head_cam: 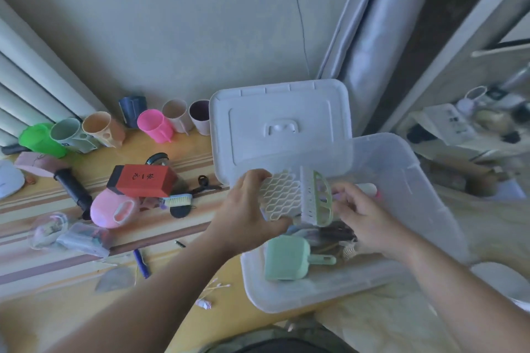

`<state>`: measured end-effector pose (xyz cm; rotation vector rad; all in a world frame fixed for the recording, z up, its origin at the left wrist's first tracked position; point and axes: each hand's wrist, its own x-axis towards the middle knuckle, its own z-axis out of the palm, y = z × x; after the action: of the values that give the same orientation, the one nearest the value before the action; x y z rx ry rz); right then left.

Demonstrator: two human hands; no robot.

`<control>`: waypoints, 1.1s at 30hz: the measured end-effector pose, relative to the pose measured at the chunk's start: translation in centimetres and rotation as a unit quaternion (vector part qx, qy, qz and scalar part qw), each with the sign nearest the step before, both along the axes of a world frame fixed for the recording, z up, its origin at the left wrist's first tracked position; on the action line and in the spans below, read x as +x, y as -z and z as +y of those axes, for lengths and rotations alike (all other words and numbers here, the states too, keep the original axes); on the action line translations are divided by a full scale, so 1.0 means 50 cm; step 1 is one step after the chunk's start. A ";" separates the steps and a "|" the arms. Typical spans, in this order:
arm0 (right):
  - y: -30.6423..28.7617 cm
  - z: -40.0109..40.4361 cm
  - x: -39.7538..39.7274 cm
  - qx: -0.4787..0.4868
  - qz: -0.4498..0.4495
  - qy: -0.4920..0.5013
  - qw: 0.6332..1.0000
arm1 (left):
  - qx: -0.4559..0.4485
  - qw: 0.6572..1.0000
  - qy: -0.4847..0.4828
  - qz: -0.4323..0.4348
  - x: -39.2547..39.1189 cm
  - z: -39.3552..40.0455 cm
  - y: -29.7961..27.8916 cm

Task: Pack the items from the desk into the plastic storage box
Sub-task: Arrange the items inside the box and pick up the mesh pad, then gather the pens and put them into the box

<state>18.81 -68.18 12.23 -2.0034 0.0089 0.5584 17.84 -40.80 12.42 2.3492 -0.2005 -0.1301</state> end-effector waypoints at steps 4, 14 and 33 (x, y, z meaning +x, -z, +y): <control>0.016 -0.136 0.017 -0.032 0.000 0.046 0.998 | 0.114 0.993 0.025 0.005 0.016 -0.104 0.049; 0.131 -0.276 0.021 -0.345 -0.040 -0.134 0.928 | 0.403 0.905 0.134 0.002 0.139 -0.256 0.182; 0.219 -0.170 0.086 -0.275 0.002 -0.302 0.913 | 0.310 0.940 0.140 -0.028 0.070 -0.214 0.165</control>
<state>23.11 -76.65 1.28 -2.5595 -0.5206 1.0413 21.32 -51.49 4.16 2.9402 -0.5973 -0.3005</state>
